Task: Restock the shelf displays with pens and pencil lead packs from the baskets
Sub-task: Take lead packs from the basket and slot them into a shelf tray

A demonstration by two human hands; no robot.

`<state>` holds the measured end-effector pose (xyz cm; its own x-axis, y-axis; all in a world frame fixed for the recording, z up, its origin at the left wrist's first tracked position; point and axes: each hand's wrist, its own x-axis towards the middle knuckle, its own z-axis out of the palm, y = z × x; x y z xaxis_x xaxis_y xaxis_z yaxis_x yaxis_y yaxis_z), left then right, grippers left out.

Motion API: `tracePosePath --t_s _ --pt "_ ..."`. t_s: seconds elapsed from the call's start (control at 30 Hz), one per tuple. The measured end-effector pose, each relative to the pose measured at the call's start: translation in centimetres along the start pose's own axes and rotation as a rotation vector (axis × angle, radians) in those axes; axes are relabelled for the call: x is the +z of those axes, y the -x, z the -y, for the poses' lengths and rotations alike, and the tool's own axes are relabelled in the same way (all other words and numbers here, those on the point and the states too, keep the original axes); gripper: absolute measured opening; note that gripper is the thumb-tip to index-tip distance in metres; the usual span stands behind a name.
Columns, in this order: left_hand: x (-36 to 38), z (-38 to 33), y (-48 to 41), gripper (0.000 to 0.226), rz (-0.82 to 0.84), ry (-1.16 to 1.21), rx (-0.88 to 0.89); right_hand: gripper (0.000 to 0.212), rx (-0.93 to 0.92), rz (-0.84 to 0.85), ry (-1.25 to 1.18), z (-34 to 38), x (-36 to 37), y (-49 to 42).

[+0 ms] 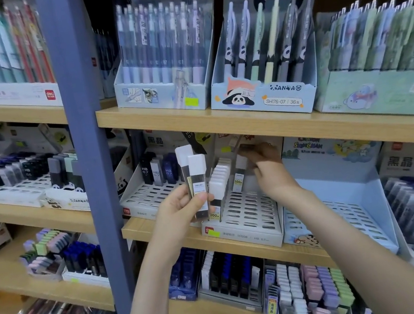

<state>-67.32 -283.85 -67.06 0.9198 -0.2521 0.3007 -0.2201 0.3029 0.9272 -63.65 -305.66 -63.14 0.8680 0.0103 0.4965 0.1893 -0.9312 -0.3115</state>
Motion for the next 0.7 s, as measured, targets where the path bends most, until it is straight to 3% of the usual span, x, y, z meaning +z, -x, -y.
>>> tracePosePath --t_s 0.23,0.3,0.43,0.57,0.7 --pt "0.3 0.1 -0.1 0.021 -0.025 0.003 -0.001 0.081 -0.061 0.144 0.190 0.6 -0.3 1.0" --pt "0.4 0.1 -0.2 0.020 -0.030 0.001 0.003 0.075 -0.083 0.133 0.258 0.6 -0.1 1.3" --pt "0.4 0.3 -0.1 0.020 -0.031 -0.005 0.006 0.045 -0.062 0.067 0.252 0.6 0.0 1.4" --pt "0.3 0.5 -0.2 0.021 -0.045 -0.002 0.014 0.043 0.043 0.162 0.134 1.0 -0.1 0.8" --pt "0.5 0.6 -0.2 0.020 -0.061 -0.008 0.023 0.043 0.044 0.142 0.167 1.4 0.2 0.5"
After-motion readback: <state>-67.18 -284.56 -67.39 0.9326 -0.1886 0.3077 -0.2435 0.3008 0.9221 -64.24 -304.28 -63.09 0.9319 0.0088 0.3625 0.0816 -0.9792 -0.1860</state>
